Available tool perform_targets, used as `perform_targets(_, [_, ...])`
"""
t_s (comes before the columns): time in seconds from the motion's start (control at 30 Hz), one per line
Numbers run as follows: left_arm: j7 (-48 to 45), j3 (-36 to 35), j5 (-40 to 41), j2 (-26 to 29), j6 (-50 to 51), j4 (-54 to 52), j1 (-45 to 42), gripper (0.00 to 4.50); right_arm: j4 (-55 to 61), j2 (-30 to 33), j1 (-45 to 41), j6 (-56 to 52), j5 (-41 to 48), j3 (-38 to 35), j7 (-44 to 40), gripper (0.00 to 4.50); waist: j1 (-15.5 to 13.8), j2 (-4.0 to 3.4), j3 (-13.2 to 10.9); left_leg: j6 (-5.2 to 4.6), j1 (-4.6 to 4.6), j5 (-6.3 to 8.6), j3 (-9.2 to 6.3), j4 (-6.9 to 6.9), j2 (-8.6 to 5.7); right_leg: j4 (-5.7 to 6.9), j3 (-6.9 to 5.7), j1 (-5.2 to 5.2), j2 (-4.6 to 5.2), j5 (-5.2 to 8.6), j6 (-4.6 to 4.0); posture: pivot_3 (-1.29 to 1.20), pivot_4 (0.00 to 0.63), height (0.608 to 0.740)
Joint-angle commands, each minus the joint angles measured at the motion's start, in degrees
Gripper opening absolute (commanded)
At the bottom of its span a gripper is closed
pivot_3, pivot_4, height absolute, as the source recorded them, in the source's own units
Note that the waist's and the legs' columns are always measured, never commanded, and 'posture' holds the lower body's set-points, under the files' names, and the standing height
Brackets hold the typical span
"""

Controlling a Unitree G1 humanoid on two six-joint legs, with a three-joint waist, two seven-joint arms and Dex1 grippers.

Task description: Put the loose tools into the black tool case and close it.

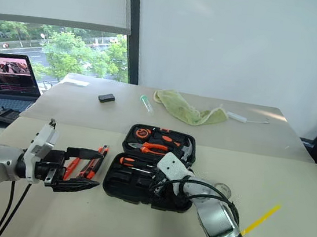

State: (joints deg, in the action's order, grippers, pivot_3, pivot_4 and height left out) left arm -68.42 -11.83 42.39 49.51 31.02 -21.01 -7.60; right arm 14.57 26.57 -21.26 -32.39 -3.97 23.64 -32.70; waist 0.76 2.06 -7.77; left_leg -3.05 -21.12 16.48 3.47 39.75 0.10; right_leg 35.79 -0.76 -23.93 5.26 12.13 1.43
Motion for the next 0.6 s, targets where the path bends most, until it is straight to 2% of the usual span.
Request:
perform_targets(0.03, [0.36, -0.58, 0.32, 0.10, -0.54, -1.84, 0.35, 4.50, -4.43, 0.58, 3.74, 0.49, -0.09, -0.31, -0.72, 0.05, -0.08, 0.09, 0.06, 0.00, 0.00, 0.00, 0.00, 0.00, 0.00, 0.00, 0.00, 0.00, 0.01, 0.00, 0.00, 0.00, 0.150, 0.740])
perform_targets(0.07, [0.40, -0.62, 0.30, 0.07, -0.61, -1.88, 0.52, 4.50, -3.41, 0.20, 3.95, 1.44, 0.55, -1.63, -0.28, 0.05, -0.17, 0.10, 0.06, 0.01, 0.00, 0.00, 0.00, 0.00, -0.01, 0.00, 0.00, 0.00, 0.03, 0.00, 0.00, 0.00, 0.150, 0.740])
perform_targets(0.13, [0.84, -0.46, 0.12, -0.27, -0.80, -2.09, 0.88, 4.50, 4.50, -2.70, 6.16, 6.24, 6.49, -9.22, 0.80, 0.05, -0.60, 0.13, 0.06, 0.00, -0.04, 0.00, 0.00, 0.01, -0.02, -0.01, 0.00, -0.02, 0.07, 0.00, 0.00, 0.00, 0.150, 0.740])
perform_targets(0.27, [1.61, -0.25, -0.17, -0.93, -1.04, -2.47, 1.67, 4.50, 13.26, -5.49, 9.32, 3.10, 16.97, -18.69, -0.51, 0.05, -0.80, -0.36, -0.31, 0.00, -0.70, -0.01, -0.02, 0.05, -0.04, 0.00, 0.03, -0.50, 0.08, -0.05, 0.06, 0.00, 0.150, 0.740])
perform_targets(0.43, [3.34, 0.03, -0.27, -2.21, -0.81, -3.21, 2.78, 4.50, 20.91, -2.12, 15.16, 2.60, 23.44, -23.11, -3.86, 1.27, -0.78, -0.41, -0.34, 0.02, -0.88, -0.01, -0.05, 0.00, 0.01, -0.05, -0.04, -0.65, 0.02, -0.03, 0.05, 0.00, 0.150, 0.740])
perform_targets(0.5, [3.85, 0.35, -0.89, -2.27, -0.94, -3.52, 3.49, 4.50, 23.80, 0.55, 17.83, 1.78, 26.29, -25.81, -5.96, 2.04, -0.81, -0.50, -0.40, -0.01, -0.92, 0.01, -0.05, 0.01, 0.01, -0.09, -0.05, -0.64, 0.04, -0.02, 0.04, 0.00, 0.150, 0.740])
perform_targets(0.6, [7.17, -0.02, 0.42, -3.12, 1.59, -4.92, 4.48, 4.50, 28.67, 5.84, 23.20, -0.19, 33.13, -33.77, -9.92, 3.09, -1.03, -0.51, -0.42, -0.06, -0.90, 0.04, -0.04, 0.04, -0.02, -0.11, -0.04, -0.57, 0.08, -0.02, 0.06, 0.00, 0.150, 0.740])
